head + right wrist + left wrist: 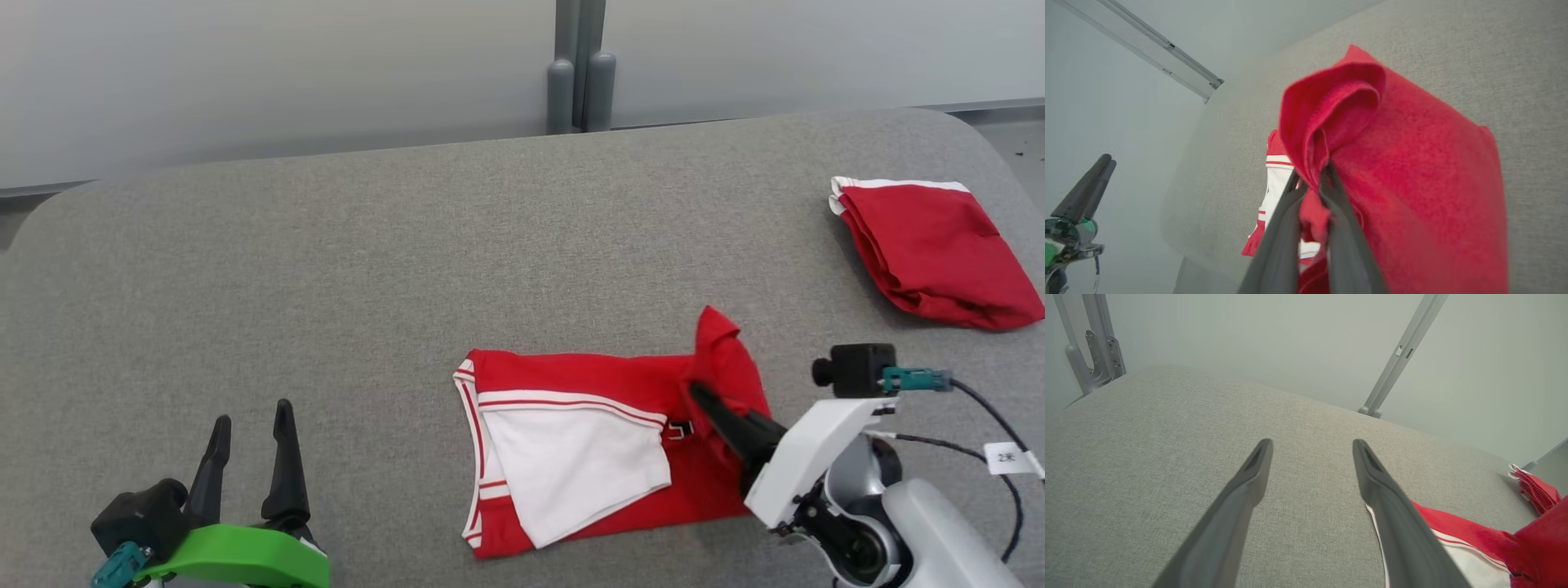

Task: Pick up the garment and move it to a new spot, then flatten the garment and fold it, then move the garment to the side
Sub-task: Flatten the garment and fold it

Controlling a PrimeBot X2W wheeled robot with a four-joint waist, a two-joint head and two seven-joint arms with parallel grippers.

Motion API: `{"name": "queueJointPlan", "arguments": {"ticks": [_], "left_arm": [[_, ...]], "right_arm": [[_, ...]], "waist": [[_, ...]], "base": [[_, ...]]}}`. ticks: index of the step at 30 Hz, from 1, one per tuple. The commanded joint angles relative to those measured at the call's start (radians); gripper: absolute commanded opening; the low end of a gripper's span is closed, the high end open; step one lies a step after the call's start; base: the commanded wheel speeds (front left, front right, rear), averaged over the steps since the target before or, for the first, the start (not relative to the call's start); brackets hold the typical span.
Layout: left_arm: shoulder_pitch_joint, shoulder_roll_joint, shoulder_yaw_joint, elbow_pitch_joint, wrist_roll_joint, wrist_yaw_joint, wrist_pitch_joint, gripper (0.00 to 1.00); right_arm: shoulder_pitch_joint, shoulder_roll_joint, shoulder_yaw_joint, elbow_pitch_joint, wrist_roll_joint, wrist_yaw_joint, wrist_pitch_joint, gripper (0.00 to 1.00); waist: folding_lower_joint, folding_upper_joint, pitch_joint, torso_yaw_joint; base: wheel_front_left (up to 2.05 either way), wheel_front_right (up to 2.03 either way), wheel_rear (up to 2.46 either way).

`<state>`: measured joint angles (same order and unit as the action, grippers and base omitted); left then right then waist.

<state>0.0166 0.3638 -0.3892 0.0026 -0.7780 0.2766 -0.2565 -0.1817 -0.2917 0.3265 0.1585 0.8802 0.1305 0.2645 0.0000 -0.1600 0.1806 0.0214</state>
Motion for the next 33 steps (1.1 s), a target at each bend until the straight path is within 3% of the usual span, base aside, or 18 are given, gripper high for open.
{"name": "queueJointPlan", "arguments": {"ticks": [1,7,13,22,33], "left_arm": [[-0.002,-0.003,-0.001,0.002,-0.003,-0.004,-0.004,1.00],[-0.014,-0.014,-0.008,0.010,0.000,-0.013,-0.005,1.00],[-0.037,-0.022,-0.020,0.021,0.006,-0.027,-0.003,1.00],[-0.063,-0.033,-0.030,0.042,0.011,-0.039,-0.002,1.00],[-0.089,-0.051,-0.041,0.067,0.014,-0.054,-0.004,1.00]], "right_arm": [[0.022,0.026,0.013,-0.027,0.008,0.000,0.021,0.00],[0.024,0.138,0.059,-0.061,-0.024,0.000,0.081,0.00],[-0.024,0.208,0.078,0.037,-0.095,0.000,0.059,0.00],[-0.116,0.237,0.089,0.224,-0.124,0.000,-0.011,0.00],[-0.239,0.239,0.256,0.439,-0.015,0.000,-0.111,0.00]], "waist": [[0.0000,0.0001,-0.002,0.012],[0.0000,0.0001,0.005,0.040],[0.0000,0.0001,0.013,0.080],[0.0000,0.0001,0.020,0.126],[0.0000,0.0001,0.024,0.162]], "base": [[0.00,0.00,0.00],[0.00,0.00,0.00],[0.00,0.00,0.00],[0.00,0.00,0.00],[0.00,0.00,0.00]]}}
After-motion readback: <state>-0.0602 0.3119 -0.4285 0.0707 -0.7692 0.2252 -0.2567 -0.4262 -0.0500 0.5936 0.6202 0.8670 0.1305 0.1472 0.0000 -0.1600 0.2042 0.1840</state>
